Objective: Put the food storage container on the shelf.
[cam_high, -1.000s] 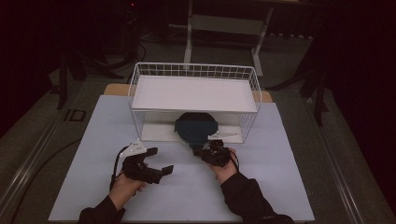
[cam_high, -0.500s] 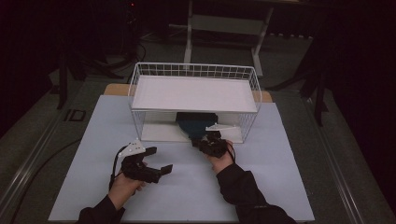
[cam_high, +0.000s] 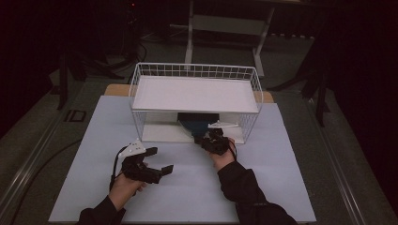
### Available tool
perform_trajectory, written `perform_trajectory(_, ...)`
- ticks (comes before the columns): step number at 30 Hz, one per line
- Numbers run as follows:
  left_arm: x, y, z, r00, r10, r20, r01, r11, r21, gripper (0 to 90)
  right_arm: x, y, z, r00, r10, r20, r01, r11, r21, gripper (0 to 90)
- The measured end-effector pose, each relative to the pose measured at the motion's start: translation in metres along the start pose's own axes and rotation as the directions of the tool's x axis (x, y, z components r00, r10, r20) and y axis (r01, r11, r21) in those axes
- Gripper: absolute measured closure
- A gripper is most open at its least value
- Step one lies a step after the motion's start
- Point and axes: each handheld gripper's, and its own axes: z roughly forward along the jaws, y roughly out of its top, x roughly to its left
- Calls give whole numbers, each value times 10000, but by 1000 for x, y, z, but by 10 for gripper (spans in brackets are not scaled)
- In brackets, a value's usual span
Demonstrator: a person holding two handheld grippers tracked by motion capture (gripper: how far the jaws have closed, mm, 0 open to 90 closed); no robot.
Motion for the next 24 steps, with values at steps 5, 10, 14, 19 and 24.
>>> perform_trajectory(5,-1,1,-2,10000,88,26,-88,9999,-87,0,14,-5,-6,9982,-528,-278,524,9985,-152,655)
perform_trajectory(10,-4,4,-5,9996,283,-68,-284,9995,-152,0,23,-9,-16,9964,-807,-256,793,9955,-516,337)
perform_trajectory(14,-5,5,-8,9994,330,-49,-331,9993,-187,0,24,-12,-23,9944,-715,-775,685,9968,-413,174)
perform_trajectory(19,-7,4,-12,9987,510,14,-509,9986,-130,0,24,-18,-42,9906,-1053,-868,996,9927,-677,143)
perform_trajectory(24,-9,3,-14,9982,596,47,-595,9982,-120,0,21,-26,-56,9903,-1102,-850,1044,9921,-701,143)
